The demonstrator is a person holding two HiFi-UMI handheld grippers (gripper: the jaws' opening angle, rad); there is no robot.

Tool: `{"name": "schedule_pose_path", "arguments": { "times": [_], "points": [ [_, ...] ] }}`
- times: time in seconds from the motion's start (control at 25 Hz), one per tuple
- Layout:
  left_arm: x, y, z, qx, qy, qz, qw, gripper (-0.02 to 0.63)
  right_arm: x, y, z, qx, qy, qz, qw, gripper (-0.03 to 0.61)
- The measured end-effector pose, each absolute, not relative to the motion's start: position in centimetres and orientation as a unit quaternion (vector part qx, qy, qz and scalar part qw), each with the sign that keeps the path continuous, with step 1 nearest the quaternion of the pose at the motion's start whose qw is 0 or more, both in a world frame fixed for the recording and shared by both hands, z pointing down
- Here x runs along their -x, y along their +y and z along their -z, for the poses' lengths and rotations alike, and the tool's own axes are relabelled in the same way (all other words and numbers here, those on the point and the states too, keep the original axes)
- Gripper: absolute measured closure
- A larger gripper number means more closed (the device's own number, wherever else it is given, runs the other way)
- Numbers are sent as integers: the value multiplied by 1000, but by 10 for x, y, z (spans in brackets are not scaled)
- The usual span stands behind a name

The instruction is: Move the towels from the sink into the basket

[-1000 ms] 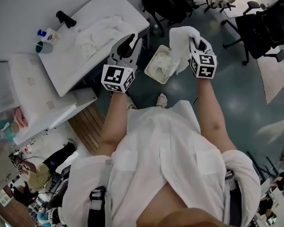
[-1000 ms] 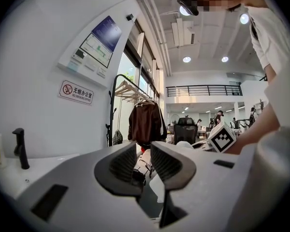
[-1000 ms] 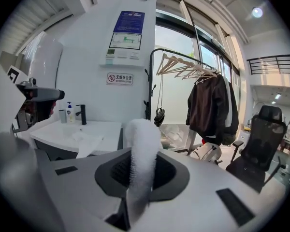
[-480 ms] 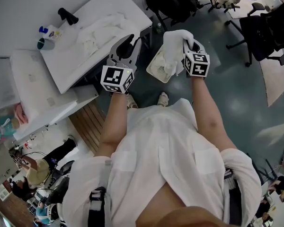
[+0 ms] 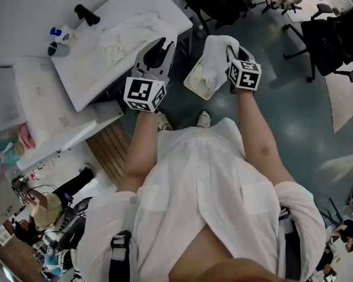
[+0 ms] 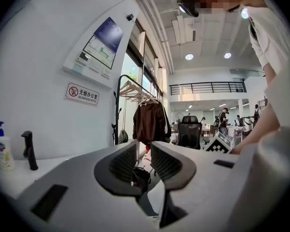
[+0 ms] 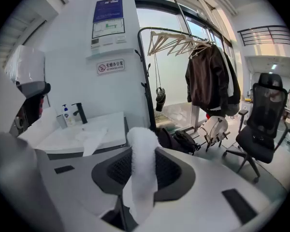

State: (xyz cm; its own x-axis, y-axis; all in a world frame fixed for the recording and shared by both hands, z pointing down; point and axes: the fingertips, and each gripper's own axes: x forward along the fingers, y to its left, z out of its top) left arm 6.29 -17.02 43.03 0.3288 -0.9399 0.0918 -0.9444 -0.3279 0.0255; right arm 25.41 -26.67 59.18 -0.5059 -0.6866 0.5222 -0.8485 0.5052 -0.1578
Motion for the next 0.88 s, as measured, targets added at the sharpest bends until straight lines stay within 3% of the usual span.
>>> {"name": "schedule_pose_path", "arguments": {
  "times": [0.32,0.88],
  "points": [
    [-70,-171,-432,-817,-575,-28,38,528,-265,-273,-569,-462,-854,-163,174,513],
    [-64,-162,-426,-799,-599,-26,32,528,-254,-272,-542,-410,-889,-112,173,510]
  ]
}}
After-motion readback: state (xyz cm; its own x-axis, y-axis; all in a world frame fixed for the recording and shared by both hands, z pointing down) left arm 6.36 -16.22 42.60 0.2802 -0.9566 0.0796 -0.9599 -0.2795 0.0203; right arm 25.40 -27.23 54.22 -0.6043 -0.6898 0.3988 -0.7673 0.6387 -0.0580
